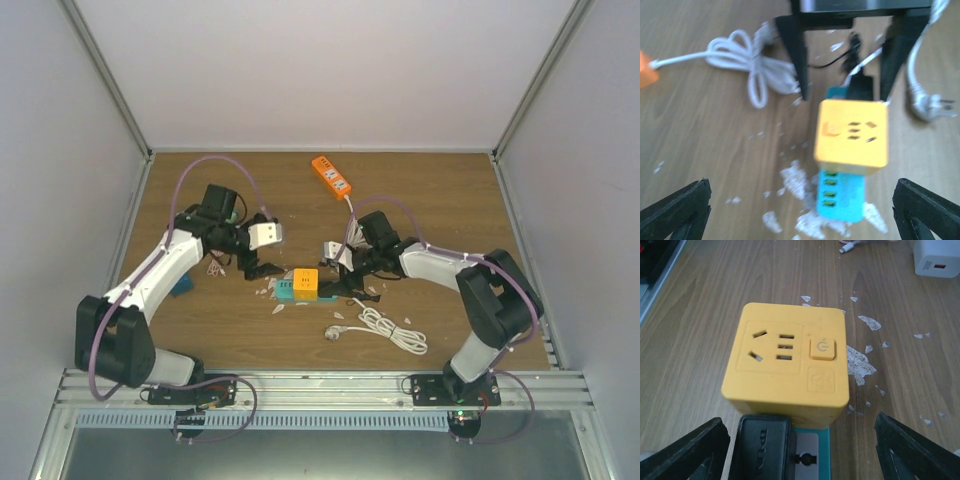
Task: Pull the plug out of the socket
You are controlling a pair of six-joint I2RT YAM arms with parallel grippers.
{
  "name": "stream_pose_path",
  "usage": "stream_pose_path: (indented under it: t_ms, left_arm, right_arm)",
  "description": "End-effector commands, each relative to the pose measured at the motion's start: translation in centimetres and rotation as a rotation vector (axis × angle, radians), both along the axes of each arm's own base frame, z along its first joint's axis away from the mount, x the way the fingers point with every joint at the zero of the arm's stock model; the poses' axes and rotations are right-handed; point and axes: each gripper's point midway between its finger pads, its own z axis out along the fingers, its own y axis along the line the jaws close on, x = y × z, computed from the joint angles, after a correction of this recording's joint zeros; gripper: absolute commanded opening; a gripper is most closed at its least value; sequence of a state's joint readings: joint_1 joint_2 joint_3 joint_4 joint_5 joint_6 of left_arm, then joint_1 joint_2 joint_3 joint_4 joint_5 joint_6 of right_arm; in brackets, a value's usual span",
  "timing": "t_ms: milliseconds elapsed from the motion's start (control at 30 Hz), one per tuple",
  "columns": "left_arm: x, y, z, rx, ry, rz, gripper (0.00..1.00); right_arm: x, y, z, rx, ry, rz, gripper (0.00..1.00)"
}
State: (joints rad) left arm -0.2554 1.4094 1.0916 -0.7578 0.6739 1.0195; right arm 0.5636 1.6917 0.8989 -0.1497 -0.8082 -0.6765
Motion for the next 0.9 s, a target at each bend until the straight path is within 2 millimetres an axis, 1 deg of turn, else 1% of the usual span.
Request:
stream_pose_path:
  t_ms: [0,133,233,333,533,667,767,867]
  left_arm:
    - [-2.9,-2.9,1.3,-0.181,0.011,-0.112,0.99]
    - [-3.6,-4.0,0.0,-0.19,0.034,-0.121,0.99]
    - [-3.8,-4.6,-1.3,-0.163,0.04,-0.115,0.99]
    - [-3.7,-5.0,-2.5,-0.132,0.036,-0.102,0.99]
    - [-4.8,-6.1,-4.6,-0.101,0.056,-0.129,0.99]
    - [-5.1,-6.9,-5.5,-0.08,0.064,-0.143,0.99]
    - [-5.2,-7.5,-5.9,-0.073,0.065,-0.152,0.97]
    - [-5.4,-7.7,-6.6,-0.052,0.066,-0.162,0.92]
  right_arm:
    - [-0.9,-1.3,0.4,-0.017,-0.017,0.013,0.79]
    - [-0.9,-1.6,0.4,-0.029,-0.024,-0.002,0.75]
    - [-0.6,-1.6,0.0,-0.051,-0.009,-0.011,0.71]
    - [-0.9,-1.7,-0.3,-0.063,0.007,-0.013,0.67]
    - [-0.5,-1.5,-0.7,-0.082,0.01,-0.038,0.61]
    - [-0.5,-1.3,-1.0,-0.095,0.012,-0.037,0.55]
    - [-0.4,-1.2,-1.2,-0.104,0.013,-0.039,0.5]
    - [-0.4,-1.1,-1.6,-0.115,0.017,-0.038,0.49]
